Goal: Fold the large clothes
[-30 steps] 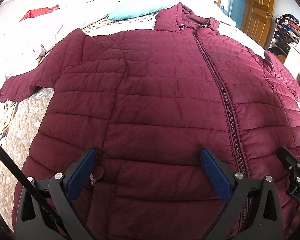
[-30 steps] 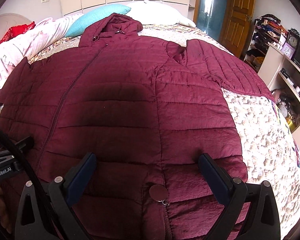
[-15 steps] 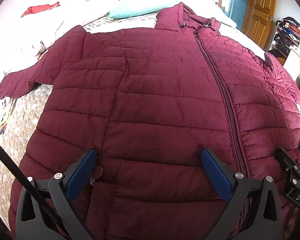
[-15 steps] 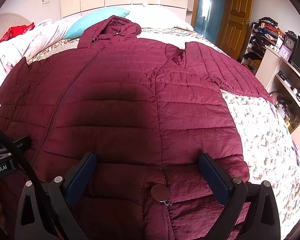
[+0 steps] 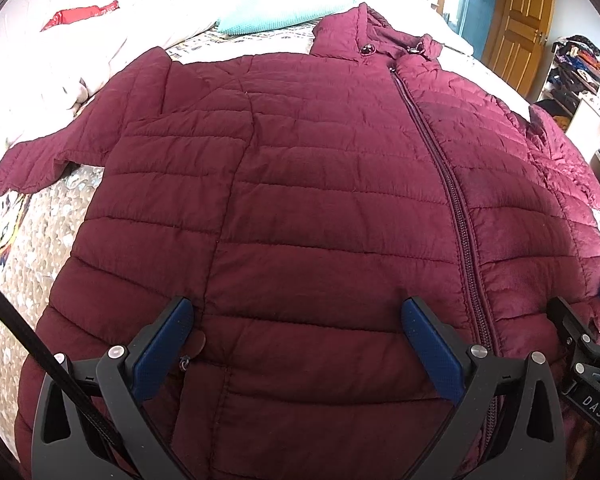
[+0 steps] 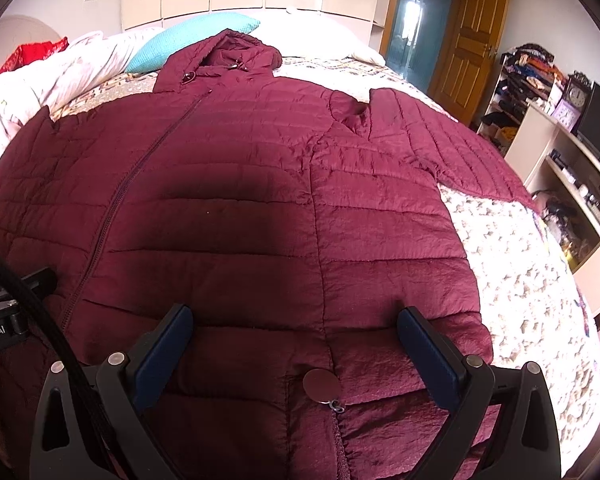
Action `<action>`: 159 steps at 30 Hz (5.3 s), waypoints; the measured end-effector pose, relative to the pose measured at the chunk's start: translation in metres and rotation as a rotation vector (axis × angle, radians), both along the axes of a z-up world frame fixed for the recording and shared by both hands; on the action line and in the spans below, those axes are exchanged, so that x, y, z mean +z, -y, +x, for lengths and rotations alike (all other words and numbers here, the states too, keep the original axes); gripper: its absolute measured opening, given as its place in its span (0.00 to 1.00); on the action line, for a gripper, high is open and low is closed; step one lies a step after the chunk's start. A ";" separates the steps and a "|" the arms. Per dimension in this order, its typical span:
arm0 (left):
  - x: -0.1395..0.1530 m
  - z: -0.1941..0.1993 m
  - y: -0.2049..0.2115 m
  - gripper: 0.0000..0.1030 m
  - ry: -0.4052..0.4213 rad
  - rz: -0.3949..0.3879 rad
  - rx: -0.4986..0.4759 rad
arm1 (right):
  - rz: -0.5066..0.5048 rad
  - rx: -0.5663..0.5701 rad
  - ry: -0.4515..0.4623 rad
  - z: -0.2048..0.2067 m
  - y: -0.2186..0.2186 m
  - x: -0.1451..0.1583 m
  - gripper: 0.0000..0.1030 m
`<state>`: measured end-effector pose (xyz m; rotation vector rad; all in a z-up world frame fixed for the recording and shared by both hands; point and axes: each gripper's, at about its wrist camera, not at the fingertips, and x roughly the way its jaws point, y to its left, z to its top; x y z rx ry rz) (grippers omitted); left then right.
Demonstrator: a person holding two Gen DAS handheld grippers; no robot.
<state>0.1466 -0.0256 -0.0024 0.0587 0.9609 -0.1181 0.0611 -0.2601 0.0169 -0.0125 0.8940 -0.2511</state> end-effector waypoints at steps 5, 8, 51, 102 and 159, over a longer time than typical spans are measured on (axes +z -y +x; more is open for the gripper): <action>-0.001 0.000 0.001 1.00 0.003 0.001 0.001 | -0.062 -0.002 0.005 0.000 -0.007 0.001 1.00; -0.001 0.000 0.001 1.00 0.004 0.001 0.002 | -0.063 -0.002 0.004 0.000 -0.006 0.001 1.00; -0.001 0.000 0.002 1.00 0.009 0.011 0.005 | 0.704 -0.587 0.190 0.058 0.378 -0.016 0.70; 0.000 -0.001 -0.007 1.00 0.021 -0.067 0.004 | 0.534 -0.030 -0.071 0.195 0.063 0.063 0.73; 0.045 -0.071 -0.446 1.00 0.236 -0.231 1.146 | 0.140 0.799 -0.189 0.208 -0.437 0.064 0.76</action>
